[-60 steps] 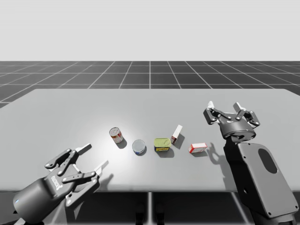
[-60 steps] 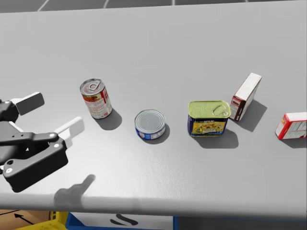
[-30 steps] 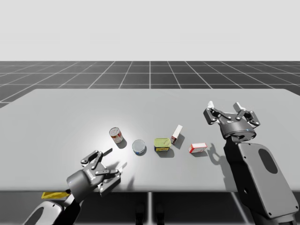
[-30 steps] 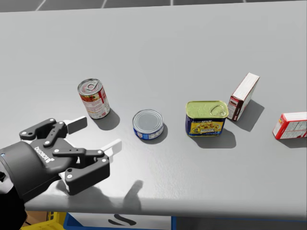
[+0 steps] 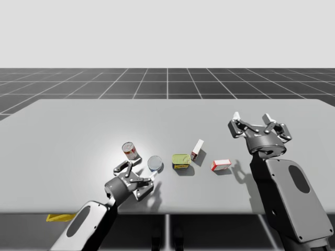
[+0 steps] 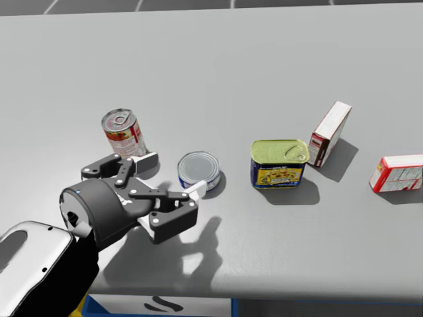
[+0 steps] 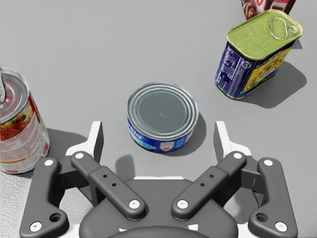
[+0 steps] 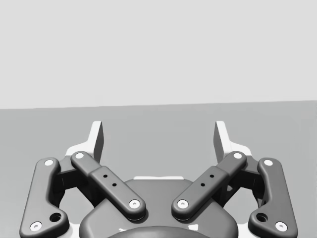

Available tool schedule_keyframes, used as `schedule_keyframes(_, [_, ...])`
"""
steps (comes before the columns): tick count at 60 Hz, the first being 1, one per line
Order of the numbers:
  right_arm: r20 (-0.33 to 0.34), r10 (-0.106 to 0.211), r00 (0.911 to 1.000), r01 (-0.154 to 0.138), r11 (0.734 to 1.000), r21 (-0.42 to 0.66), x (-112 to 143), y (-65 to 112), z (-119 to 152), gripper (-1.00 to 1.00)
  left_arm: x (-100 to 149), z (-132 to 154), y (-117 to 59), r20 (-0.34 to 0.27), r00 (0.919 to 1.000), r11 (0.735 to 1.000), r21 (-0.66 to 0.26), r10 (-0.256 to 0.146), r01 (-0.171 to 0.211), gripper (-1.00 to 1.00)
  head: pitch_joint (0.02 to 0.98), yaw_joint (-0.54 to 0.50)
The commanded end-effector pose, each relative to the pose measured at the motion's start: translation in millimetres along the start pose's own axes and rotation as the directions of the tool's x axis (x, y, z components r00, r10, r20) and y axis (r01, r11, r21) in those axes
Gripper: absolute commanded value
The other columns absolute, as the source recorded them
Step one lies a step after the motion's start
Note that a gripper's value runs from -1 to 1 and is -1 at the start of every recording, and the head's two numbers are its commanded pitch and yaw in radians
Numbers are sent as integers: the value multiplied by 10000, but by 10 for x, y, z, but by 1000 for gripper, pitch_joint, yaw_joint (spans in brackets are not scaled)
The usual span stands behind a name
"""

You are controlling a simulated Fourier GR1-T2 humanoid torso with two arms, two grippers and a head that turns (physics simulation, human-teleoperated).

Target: Grasp the tuna can and hold it up.

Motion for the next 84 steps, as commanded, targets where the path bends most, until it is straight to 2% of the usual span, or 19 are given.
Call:
schedule_keyframes(1, [54, 10, 10000, -9, 9999, -117, 12, -13, -6, -1000, 16, -205, -23, -111, 9999, 9998, 152, -108, 109, -1000, 864, 63])
schedule_keyframes(14, [105, -37, 9999, 39, 9998, -173, 24, -29, -5, -1000, 21, -416, -32, -181, 9998, 9993, 368, 21, -15, -1000, 865, 60])
schedule_keyframes(17, [119, -41, 9999, 43, 9998, -182, 27, -32, -4, -1000, 7, -470, -30, -149, 9998, 9989, 452, -104, 111, -1000, 863, 59])
schedule_keyframes(20, [125, -46, 9999, 48, 9998, -185, 29, -35, -4, -1000, -16, -507, -37, -185, 9998, 9989, 456, 56, -48, -1000, 863, 57])
schedule_keyframes(29, [160, -69, 9998, 72, 9998, -209, 37, -44, -2, -1000, -93, -573, -41, -445, 9990, 9985, 540, -40, 64, -1000, 861, 52])
schedule_keyframes(38, [187, -96, 9998, 100, 9996, -248, 45, -51, -1, -1000, -112, -567, -52, -398, 9990, 9984, 530, -179, 200, -967, 857, 51])
schedule_keyframes(39, [188, -99, 9998, 104, 9996, -246, 45, -52, -2, -1000, -114, -567, -51, -413, 9990, 9983, 542, -179, 201, -670, 856, 51])
schedule_keyframes(40, [187, -102, 9998, 107, 9996, -246, 45, -52, -2, -1000, -116, -566, -52, -417, 9990, 9983, 545, -175, 197, -182, 855, 51])
schedule_keyframes(41, [186, -105, 9998, 109, 9996, -246, 46, -51, -1, -1000, -117, -565, -52, -411, 9990, 9983, 545, -175, 197, 105, 854, 52])
schedule_keyframes(42, [185, -104, 9998, 109, 9996, -246, 46, -51, -1, -1000, -121, -564, -52, -409, 9990, 9983, 549, -184, 206, 752, 851, 53])
schedule_keyframes(43, [188, -103, 9998, 108, 9996, -248, 46, -51, -2, -1000, -123, -563, -51, -413, 9990, 9983, 544, -179, 201, 784, 847, 53])
schedule_keyframes(50, [199, -111, 9997, 116, 9996, -258, 48, -55, -4, -1000, -123, -554, -61, -385, 9991, 9987, 470, -167, 185, 804, 802, 54])
schedule_keyframes(59, [222, -121, 9997, 127, 9996, -270, 54, -67, -8, -1000, -125, -545, -66, -368, 9993, 9994, 338, -54, 66, 764, 683, 58])
schedule_keyframes(70, [217, -128, 9997, 133, 9996, -258, 55, -74, -12, -1000, -132, -547, -78, -342, 9994, 9996, 282, -58, 67, 812, 563, 71])
schedule_keyframes(76, [202, -105, 9997, 110, 9997, -233, 49, -73, -20, -1000, -129, -546, -84, -302, 9995, 9998, 209, -21, 27, 645, 511, 78])
schedule_keyframes(84, [178, -109, 9998, 113, 9997, -204, 43, -70, -30, -1000, -122, -541, -88, -226, 9997, 9999, 151, 5, -2, 671, 456, 87])
